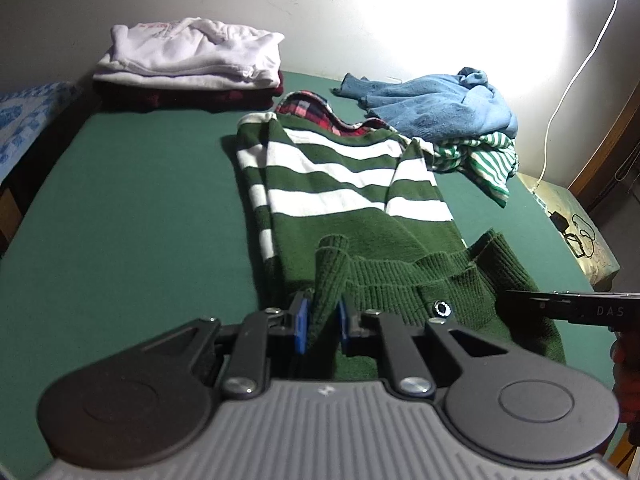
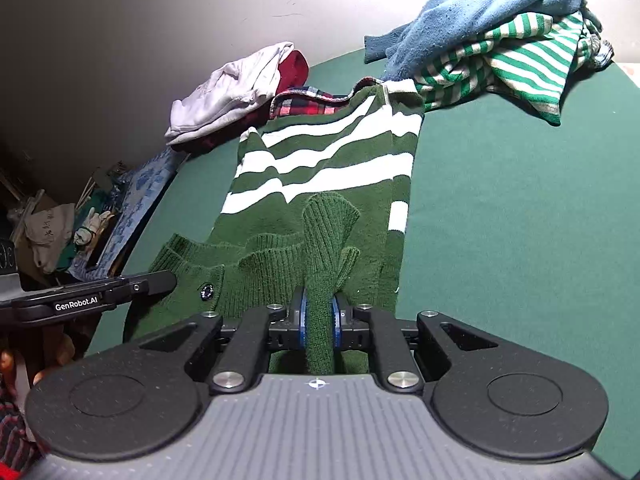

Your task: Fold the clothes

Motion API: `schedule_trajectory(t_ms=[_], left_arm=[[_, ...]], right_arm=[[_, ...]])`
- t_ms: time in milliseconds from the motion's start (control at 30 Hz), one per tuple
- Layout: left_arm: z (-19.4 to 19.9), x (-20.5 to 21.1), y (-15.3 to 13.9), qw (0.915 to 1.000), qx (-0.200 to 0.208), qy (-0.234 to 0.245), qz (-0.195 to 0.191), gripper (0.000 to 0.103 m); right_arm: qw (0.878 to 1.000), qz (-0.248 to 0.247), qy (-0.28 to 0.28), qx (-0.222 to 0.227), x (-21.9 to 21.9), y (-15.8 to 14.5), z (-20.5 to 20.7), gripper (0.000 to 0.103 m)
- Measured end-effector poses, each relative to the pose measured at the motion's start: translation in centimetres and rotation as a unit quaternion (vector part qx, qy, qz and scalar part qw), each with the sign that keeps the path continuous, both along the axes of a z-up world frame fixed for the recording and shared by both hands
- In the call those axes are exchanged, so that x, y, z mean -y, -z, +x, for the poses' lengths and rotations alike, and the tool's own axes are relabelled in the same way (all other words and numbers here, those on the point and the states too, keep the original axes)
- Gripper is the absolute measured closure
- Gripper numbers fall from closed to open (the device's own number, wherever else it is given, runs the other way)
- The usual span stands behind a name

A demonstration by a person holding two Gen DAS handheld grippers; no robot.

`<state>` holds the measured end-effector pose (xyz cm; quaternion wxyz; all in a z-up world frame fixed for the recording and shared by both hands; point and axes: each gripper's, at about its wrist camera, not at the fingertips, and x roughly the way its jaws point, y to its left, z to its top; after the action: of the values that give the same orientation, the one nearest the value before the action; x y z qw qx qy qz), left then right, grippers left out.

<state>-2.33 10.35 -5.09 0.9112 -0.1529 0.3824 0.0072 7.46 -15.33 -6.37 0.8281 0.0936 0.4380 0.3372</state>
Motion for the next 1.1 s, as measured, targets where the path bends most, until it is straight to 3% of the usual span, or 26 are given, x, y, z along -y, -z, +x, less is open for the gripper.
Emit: schedule_trajectory(t_ms=[300,533,733,1100], left_arm=[[0.7,-0.5,-1.2,0.9996,0.023,-0.007,-0.014,0.092],[1.9,-0.9,0.0,0.9997,0.008,-0.017,-0.015,0.092],[2.7,-1.1,-1.2,0.9995,0.026,-0.016,-0.003,0.092],[4.7,-1.5,1.5,0.9994,-0.010,-0.033,-0.006,0.091]], right_arm=[[1.000,0.016,0.009,0.008,0.2,-0.5,0.5,0.090],[0.999,0.023,0.032,-0.009,0.0,0.6,1.6,0.090],[0.999,0.037,0.030,0.015,-0.2,-0.3,2.0,0.090],[0.998,0.015,0.055,-0.029,-0.9,2.2,4.0,0.090]])
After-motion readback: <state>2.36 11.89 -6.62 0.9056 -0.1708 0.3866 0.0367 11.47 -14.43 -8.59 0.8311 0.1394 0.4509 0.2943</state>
